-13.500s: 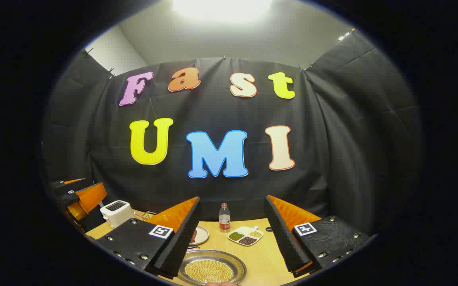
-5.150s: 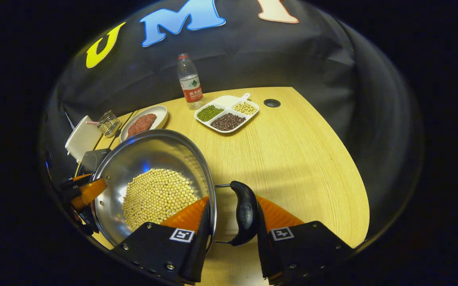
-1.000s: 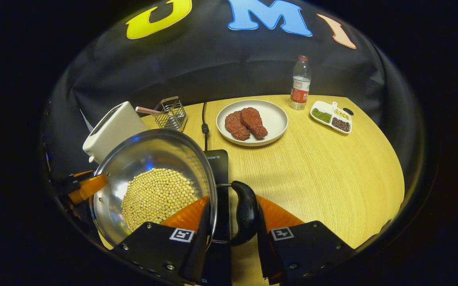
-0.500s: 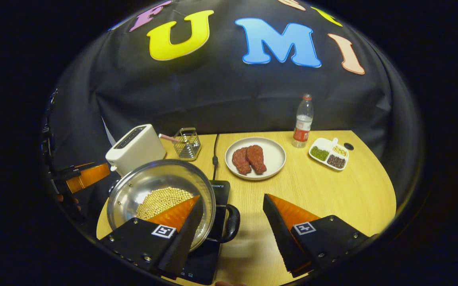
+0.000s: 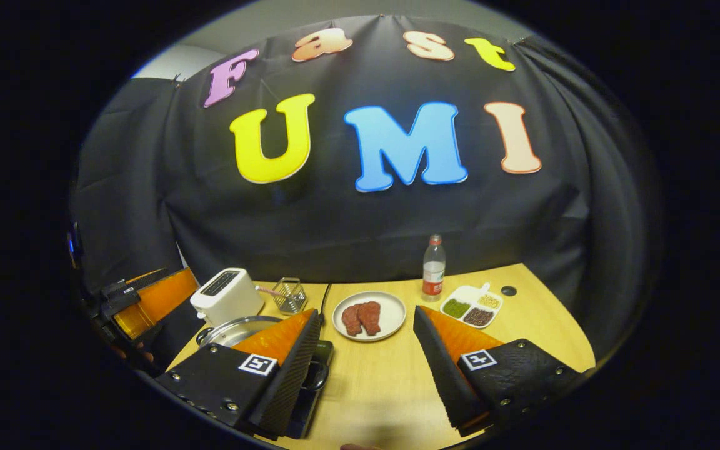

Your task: First push the handle of the pot to place it horizontally, then grasp the pot with both hands and set it on the induction cooktop.

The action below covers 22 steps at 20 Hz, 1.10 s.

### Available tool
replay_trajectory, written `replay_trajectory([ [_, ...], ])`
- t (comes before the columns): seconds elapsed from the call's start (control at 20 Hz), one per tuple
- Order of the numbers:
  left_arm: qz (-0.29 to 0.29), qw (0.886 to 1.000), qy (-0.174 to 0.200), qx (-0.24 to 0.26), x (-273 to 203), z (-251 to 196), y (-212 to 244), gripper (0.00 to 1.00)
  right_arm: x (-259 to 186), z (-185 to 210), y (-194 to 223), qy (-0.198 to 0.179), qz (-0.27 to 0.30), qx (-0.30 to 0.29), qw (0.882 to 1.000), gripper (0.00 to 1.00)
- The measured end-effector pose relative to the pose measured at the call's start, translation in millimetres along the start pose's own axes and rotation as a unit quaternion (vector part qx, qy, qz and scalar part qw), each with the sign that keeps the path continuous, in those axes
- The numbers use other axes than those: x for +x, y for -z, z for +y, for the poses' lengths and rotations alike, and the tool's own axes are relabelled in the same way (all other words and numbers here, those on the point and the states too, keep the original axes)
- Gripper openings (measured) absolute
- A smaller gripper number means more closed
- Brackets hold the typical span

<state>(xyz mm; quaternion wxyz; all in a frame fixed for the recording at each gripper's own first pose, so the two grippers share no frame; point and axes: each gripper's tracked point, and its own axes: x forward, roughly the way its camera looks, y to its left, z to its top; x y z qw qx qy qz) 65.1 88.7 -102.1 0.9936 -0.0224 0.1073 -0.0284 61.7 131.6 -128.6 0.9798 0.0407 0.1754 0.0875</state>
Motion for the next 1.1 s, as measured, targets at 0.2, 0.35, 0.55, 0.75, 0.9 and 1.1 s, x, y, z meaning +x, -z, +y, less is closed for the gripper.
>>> replay_trajectory([
  [0.2,-0.027,1.000,0.000,-0.004,-12.4,-56.6,-29.6,0.97,-32.9,-45.0,-33.2,0.016,-0.033,-0.004,0.999,0.91],
  [0.35,-0.043,0.999,0.000,-0.006,-21.6,-90.2,-45.5,0.94,-52.7,-77.5,-55.4,0.025,-0.057,-0.007,0.998,0.91],
  [0.55,-0.064,0.998,0.006,0.004,-32.4,-123.9,-62.8,0.99,-72.8,-105.4,-73.7,0.028,-0.081,0.001,0.996,0.91],
  [0.75,-0.068,0.997,-0.010,0.016,-46.4,-138.7,-65.0,0.94,-87.3,-119.9,-78.0,0.022,-0.094,0.002,0.995,0.91],
  [0.9,-0.066,0.997,-0.020,0.018,-50.8,-147.1,-59.7,0.96,-90.0,-127.2,-73.4,0.013,-0.088,0.010,0.996,0.91],
  [1.1,-0.061,0.997,-0.033,0.017,-48.9,-156.0,-56.8,0.97,-84.4,-128.5,-69.2,-0.013,-0.082,0.013,0.996,0.92],
])
